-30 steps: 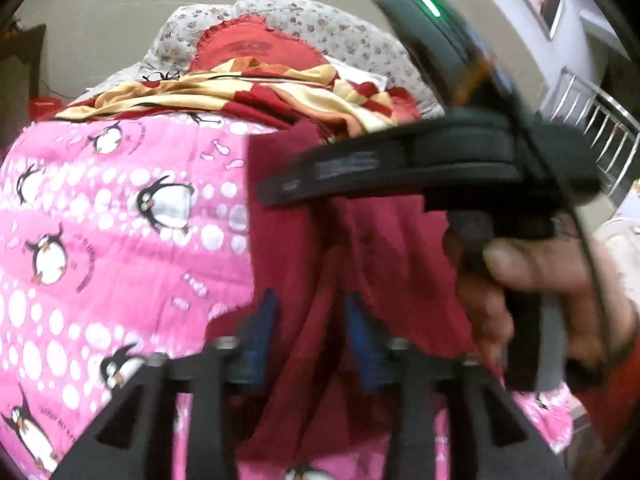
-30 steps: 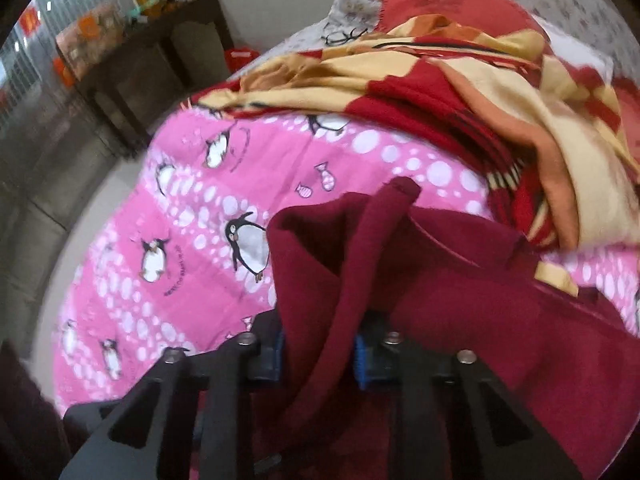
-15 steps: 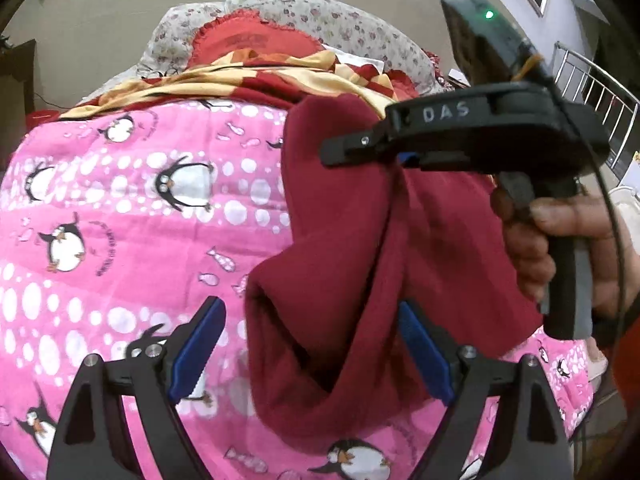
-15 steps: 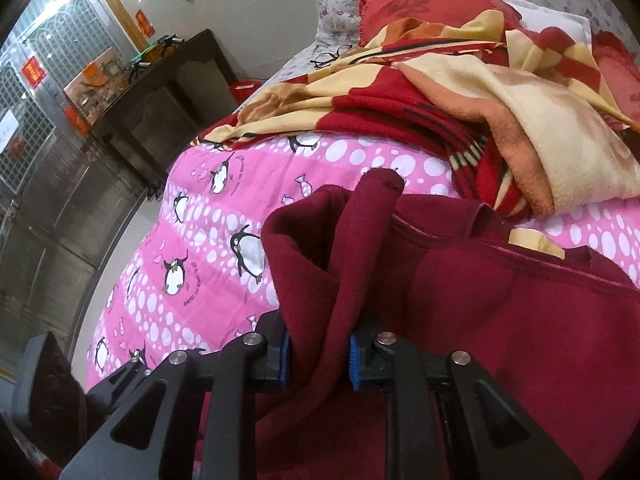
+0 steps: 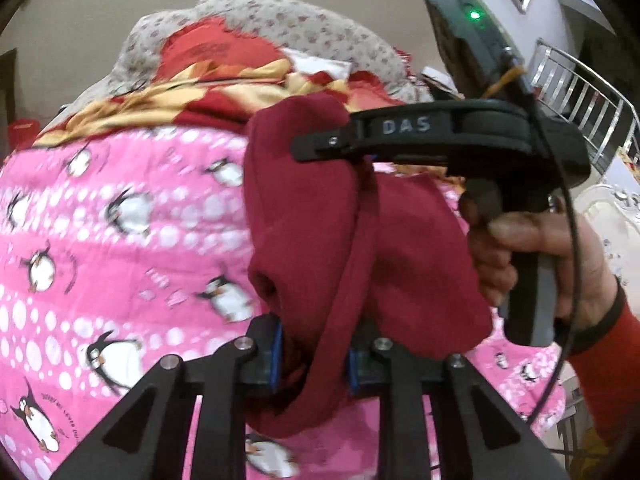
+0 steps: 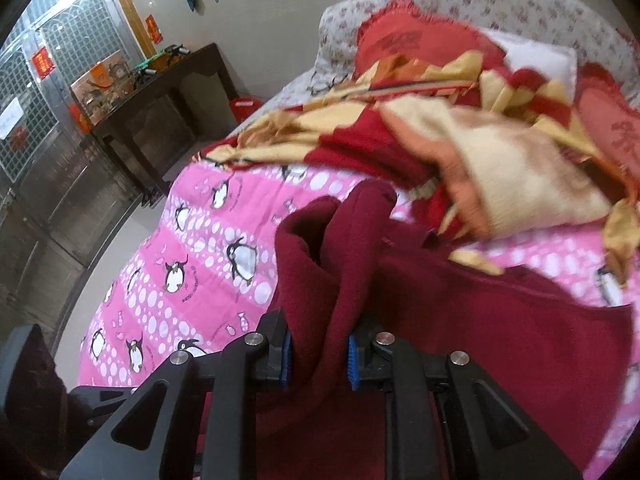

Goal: Fold small clothes

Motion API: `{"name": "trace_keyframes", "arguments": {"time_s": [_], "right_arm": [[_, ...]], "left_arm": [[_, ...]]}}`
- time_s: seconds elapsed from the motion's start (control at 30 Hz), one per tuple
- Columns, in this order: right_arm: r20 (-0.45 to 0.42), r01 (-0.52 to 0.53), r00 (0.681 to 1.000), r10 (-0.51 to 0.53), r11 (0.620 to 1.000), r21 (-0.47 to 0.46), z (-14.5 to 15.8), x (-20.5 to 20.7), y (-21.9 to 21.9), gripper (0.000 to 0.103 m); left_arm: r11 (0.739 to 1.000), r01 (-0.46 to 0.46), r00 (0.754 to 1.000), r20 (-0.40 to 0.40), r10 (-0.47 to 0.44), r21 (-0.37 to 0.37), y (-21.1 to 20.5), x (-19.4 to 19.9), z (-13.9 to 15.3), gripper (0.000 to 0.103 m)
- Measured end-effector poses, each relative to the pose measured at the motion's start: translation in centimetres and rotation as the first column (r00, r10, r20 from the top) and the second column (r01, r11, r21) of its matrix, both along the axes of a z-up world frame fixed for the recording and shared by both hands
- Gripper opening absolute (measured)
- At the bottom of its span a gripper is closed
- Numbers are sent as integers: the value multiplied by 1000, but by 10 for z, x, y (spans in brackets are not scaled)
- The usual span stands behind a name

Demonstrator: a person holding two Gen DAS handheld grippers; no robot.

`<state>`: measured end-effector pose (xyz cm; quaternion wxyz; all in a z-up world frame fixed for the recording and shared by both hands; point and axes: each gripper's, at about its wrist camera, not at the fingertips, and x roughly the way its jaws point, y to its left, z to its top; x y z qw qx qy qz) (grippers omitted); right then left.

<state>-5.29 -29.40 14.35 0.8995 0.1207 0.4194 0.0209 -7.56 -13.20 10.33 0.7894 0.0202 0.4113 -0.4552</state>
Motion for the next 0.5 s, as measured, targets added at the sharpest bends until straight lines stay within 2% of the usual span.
{"name": "trace_keyframes", "arguments": {"time_s": [0.13, 0.3, 0.37, 0.5], "right_arm": [[30, 35, 999, -34, 999, -40, 21, -26, -24, 36], [59, 137, 989, -134, 989, -45, 27, -70, -70, 34], [69, 183, 981, -181, 982, -35, 27, -88, -92, 34], [36, 259, 965, -258, 965, -32, 9, -114, -128, 33]], "left_arm": [[997, 73, 997, 15, -73, -12, -30, -23, 19, 23], [985, 170, 985, 31, -169, -28, -79, -53, 32, 23], [978, 205, 978, 28, -204, -27, -98, -64, 32, 23], [964, 264, 964, 14, -264, 15, -138, -87, 18, 23]]}}
